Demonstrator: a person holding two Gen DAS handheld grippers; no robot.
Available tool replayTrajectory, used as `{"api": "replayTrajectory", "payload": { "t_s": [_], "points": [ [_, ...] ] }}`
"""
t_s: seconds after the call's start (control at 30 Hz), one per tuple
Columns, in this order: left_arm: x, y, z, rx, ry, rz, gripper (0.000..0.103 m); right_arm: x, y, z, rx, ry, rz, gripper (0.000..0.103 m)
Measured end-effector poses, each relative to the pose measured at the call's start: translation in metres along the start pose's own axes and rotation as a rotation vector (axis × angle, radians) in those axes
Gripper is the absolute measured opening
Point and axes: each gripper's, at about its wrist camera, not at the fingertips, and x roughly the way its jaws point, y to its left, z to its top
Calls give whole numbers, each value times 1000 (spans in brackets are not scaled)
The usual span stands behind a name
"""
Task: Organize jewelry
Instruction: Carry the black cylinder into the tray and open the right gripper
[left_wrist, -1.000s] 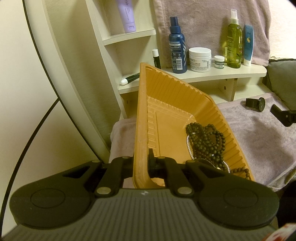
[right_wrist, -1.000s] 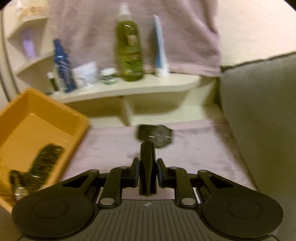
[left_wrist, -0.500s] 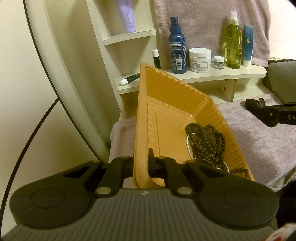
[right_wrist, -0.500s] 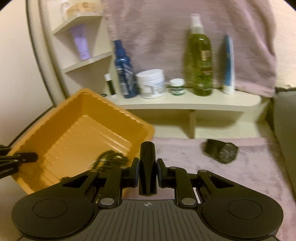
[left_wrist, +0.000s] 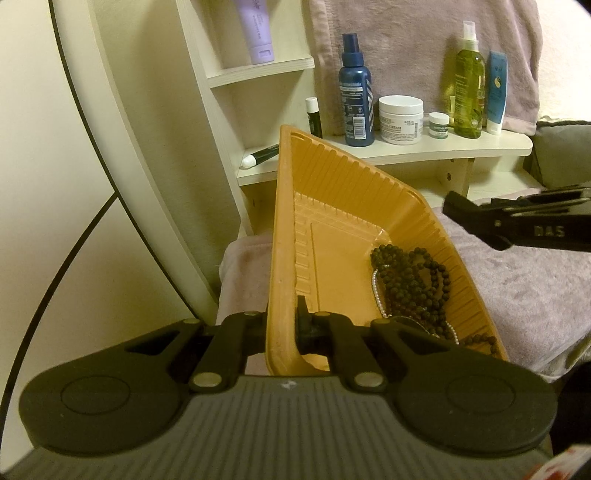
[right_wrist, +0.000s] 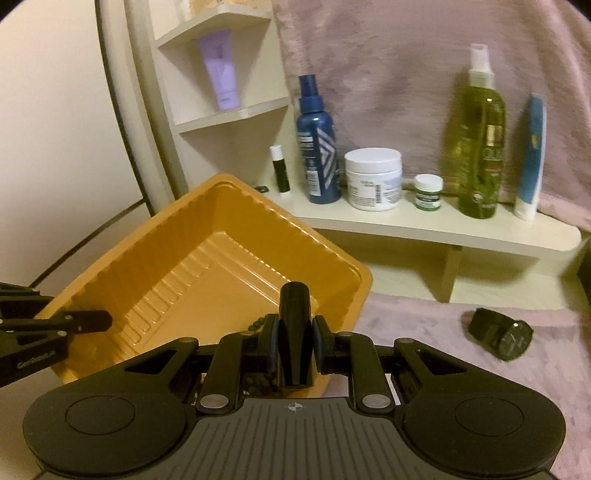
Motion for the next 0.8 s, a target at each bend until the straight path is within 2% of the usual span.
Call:
{"api": "replayTrajectory", "payload": {
  "t_s": [0.37, 0.63, 0.73, 0.8],
  "points": [
    [1, 1, 1, -3, 1, -3, 6, 46, -19, 13, 34, 60, -20, 19],
    [1, 1, 1, -3, 0, -3, 6, 58, -12, 13, 51, 75, -6, 19],
    [1, 1, 1, -3, 0, -3, 6, 57, -8, 13, 54, 74, 12, 19],
    [1, 1, 1, -4, 0, -3, 6, 54, -3, 12, 49, 74, 53, 19]
  ]
}}
